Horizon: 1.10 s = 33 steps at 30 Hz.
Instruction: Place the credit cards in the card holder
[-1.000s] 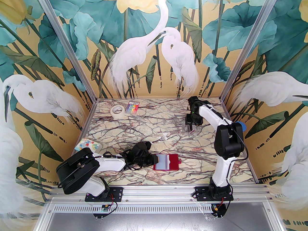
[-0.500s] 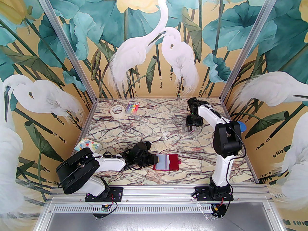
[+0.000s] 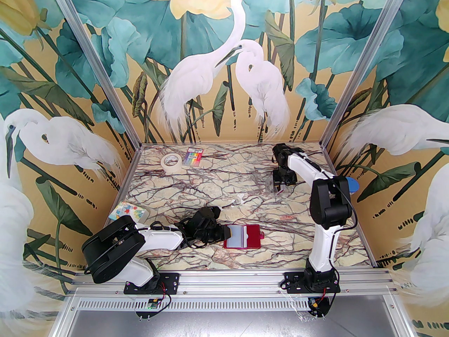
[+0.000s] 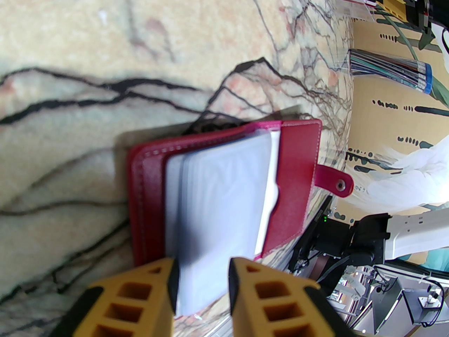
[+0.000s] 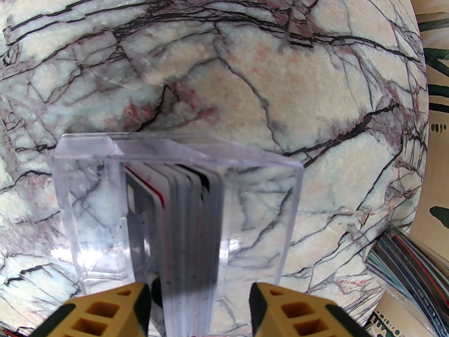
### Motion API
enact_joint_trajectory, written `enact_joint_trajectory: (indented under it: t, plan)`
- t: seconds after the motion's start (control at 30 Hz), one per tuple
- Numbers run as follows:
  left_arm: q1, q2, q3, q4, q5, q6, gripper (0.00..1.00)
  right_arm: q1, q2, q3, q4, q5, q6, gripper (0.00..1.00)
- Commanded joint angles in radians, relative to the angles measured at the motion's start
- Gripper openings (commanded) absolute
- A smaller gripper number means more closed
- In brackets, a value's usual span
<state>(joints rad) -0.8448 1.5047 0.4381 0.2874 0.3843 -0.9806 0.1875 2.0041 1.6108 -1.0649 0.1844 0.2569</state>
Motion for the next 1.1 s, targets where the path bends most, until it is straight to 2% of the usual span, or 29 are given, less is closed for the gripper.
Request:
enact_joint_trajectory:
  t: [0.0, 0.77, 1.07]
  plan:
    - [-0.007, 0.014, -0.015, -0.045, -0.03, -0.005, 0.31, -0.004, 0.024, 0.03, -0.019, 0.029, -0.003, 0.5]
    - [-0.007, 0.023, -0.01, -0.046, -0.028, -0.004, 0.31, -0.004, 0.003, 0.054, -0.051, 0.066, 0.003, 0.45]
    - [-0.007, 0.024, -0.012, -0.048, -0.028, -0.004, 0.31, -0.002, -0.001, 0.058, -0.058, 0.057, 0.005, 0.36]
